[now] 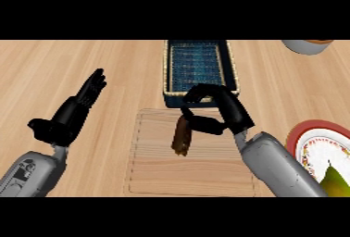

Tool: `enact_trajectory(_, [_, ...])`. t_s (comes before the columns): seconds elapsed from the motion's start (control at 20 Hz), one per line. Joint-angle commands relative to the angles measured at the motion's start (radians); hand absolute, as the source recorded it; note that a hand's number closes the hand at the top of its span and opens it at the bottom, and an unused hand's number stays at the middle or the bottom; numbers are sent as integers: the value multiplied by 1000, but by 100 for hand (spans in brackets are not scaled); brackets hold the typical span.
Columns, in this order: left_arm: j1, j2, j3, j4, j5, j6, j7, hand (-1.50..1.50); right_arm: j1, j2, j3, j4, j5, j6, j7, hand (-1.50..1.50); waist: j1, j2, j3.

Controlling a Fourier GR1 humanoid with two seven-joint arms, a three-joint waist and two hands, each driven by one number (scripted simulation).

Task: Pick the sweet potato from the cutting board and place it in the basket

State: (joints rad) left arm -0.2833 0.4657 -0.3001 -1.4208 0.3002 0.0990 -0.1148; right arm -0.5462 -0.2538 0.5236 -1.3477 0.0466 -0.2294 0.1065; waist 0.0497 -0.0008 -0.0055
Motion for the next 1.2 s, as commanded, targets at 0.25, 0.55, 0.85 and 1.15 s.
enact_trajectory(0.25, [-2, 32, -11, -26, -25, -9, 43, 0, -162, 248, 298, 280, 533, -286, 449, -150, -10, -16, -1])
enact_trajectory(0.55, [14, 18, -20, 0, -38, -2, 32, 0, -430, 252, 354, 418, 768, -124, 821, -150, -19, -25, -4])
enact_trajectory(0.85, [3, 30, -15, -31, -28, -26, 38, 0, -616, 253, 357, 427, 630, 356, 1082, -150, 10, -22, -2])
enact_trajectory(1.15, [-27, -8, -33, -42, -53, 8, 56, 0, -697, 253, 275, 389, 343, 601, 1225, -150, 17, -16, 1])
